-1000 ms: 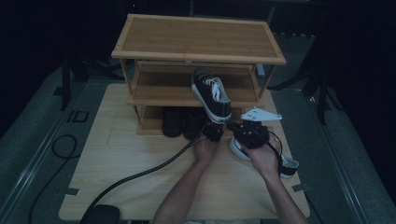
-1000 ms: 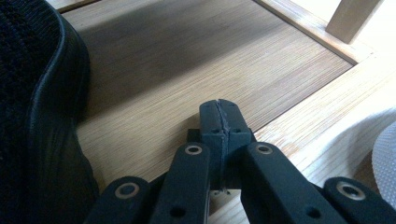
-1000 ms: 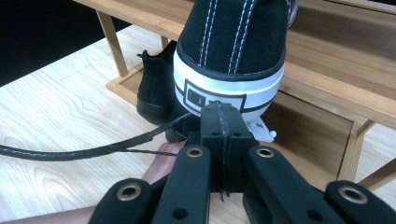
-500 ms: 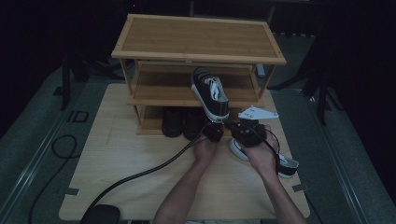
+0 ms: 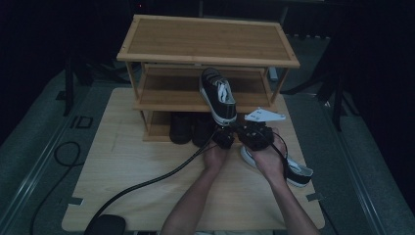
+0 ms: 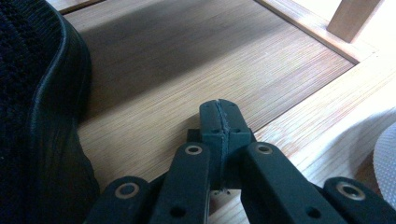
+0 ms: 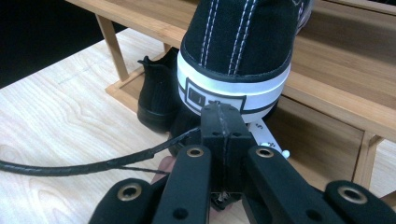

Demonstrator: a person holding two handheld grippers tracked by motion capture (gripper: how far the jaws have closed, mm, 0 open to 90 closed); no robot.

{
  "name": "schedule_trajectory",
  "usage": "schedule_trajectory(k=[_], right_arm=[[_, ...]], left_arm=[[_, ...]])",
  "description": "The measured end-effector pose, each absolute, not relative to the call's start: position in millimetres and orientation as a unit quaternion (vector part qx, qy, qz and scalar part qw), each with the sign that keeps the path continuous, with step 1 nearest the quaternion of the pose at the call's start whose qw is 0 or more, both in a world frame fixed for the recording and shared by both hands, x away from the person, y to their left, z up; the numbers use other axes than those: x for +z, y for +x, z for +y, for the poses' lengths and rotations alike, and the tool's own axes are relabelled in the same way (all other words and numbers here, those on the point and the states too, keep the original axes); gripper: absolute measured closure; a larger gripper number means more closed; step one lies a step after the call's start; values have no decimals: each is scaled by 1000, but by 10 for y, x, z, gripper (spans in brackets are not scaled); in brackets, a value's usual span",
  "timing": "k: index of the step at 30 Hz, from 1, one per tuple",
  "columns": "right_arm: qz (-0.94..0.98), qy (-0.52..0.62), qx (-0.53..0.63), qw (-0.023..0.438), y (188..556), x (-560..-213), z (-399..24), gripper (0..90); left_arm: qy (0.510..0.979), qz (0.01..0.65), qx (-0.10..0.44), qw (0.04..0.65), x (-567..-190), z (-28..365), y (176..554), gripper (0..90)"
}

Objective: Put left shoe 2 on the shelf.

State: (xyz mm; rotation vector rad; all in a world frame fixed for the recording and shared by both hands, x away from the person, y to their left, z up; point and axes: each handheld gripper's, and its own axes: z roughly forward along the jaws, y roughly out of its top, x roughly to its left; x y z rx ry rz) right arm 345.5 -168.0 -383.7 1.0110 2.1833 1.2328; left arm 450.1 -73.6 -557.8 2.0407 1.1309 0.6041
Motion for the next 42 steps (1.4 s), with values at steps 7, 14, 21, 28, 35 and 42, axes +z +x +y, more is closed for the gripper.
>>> schedule_trajectory(k=[7,14,21,28,35,42], right_arm=[[792,359,444,215,3502,-3824,-1598,900],[795,354,444,213,3535,-3818,-1535,900],[795,357,443,214,3610,-3818,-1498,900],[799,350,440,214,3683,-3816,-1440,900],[802,352,428,223,3824,-3836,-1327,900],[801,355,426,225,3931,-3838,-1278,900]], left_arm=[[791,439,235,355,-5575,-736,4500,900],[791,439,234,355,-5574,-737,4499,900],[791,439,235,357,-5577,-738,4500,900],[790,438,235,358,-5578,-739,4499,900],[791,438,235,357,-5578,-739,4499,900],[787,442,234,360,-5581,-747,4496,900]])
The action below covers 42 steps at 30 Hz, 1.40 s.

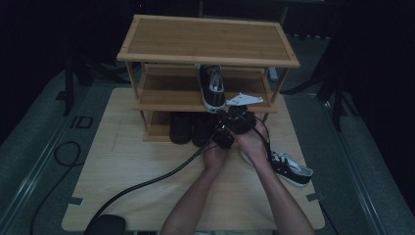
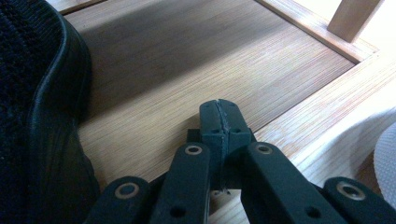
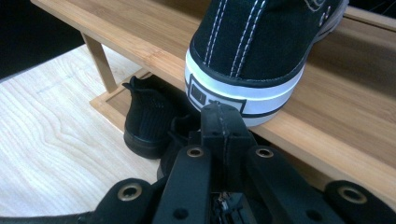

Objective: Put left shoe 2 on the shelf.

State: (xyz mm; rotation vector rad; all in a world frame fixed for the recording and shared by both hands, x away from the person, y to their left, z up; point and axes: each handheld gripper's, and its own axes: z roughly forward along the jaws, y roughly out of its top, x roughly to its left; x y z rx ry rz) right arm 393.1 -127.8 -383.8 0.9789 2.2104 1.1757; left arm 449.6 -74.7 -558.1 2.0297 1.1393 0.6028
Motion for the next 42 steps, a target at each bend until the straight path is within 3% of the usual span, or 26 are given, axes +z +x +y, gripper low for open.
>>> schedule_trajectory(k=[19,42], right_arm=[[806,347,432,209,4044,-3844,-1048,900],[809,357,407,231,3652,-3789,-1682,881]], left_arm=[[790,439,236,357,-5579,-742,4498,900],[789,442,235,357,-5578,-745,4497,900]])
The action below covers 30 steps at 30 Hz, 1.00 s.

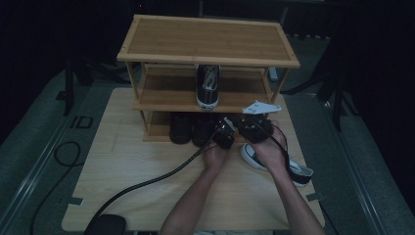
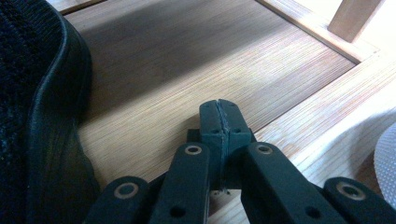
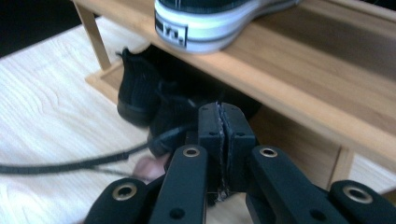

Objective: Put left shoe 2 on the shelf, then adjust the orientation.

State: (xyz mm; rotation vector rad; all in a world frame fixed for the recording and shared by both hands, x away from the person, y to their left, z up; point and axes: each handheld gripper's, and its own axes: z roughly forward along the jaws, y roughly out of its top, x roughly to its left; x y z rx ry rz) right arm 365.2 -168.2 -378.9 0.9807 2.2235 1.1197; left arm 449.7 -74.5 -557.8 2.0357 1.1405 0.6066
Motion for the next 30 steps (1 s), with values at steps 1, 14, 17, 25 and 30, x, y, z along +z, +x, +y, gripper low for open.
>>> schedule_trajectory(k=[1,14,17,25,30], right_arm=[[809,356,406,232,3633,-3797,-1704,881],[802,385,390,235,3506,-3892,-2135,864],[801,395,381,238,3488,-3935,-2246,873],[797,422,358,240,3456,-4091,-2530,897],[792,443,346,236,3405,-4214,-2704,900]], left_arm=[[789,441,234,357,-5577,-741,4498,900],[789,441,236,356,-5576,-740,4498,900],[790,441,234,356,-5576,-740,4498,899],[789,442,234,356,-5577,-740,4498,899],[789,442,234,357,-5577,-740,4498,899]])
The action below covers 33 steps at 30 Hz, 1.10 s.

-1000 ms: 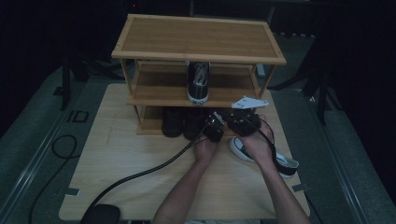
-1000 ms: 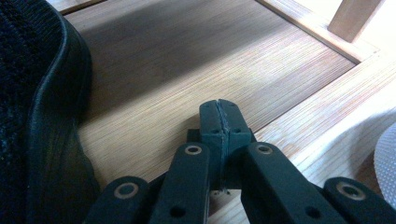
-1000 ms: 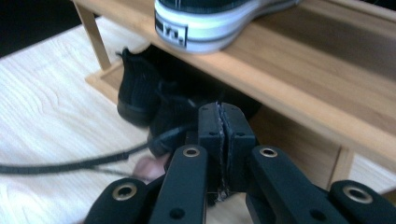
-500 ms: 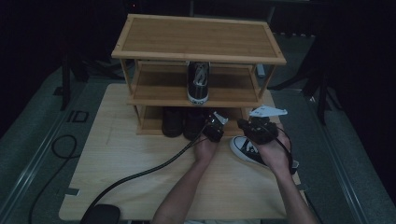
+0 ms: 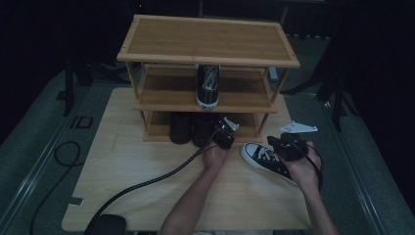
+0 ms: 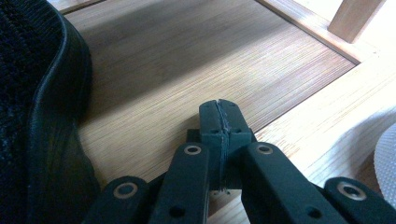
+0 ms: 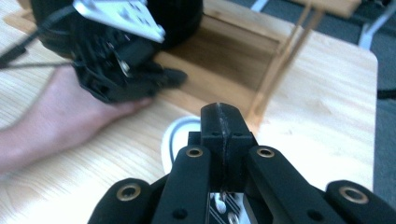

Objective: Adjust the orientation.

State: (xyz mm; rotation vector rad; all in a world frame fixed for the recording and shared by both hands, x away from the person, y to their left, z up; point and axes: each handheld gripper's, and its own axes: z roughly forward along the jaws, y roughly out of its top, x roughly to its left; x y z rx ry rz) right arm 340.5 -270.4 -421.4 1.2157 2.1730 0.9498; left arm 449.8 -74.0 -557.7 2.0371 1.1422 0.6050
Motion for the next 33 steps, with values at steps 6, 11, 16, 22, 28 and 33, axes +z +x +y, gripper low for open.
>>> schedule_trajectory(k=[6,11,16,22,28,33], right_arm=[[788,462,329,240,3333,-4340,-2870,900],[784,475,323,237,3287,-4429,-2984,900],[779,483,320,237,3242,-4474,-3056,900],[773,495,312,245,3230,-4505,-3145,900],[768,506,304,249,3234,-4534,-3212,900],[765,513,293,255,3227,-4574,-3261,900]], left_arm=[[789,442,234,357,-5577,-740,4498,899],[789,442,234,356,-5577,-740,4498,899],[789,442,235,356,-5577,-740,4498,899],[789,442,235,356,-5577,-740,4498,899],[789,442,234,357,-5577,-740,4497,899],[789,442,235,356,-5577,-740,4497,899]])
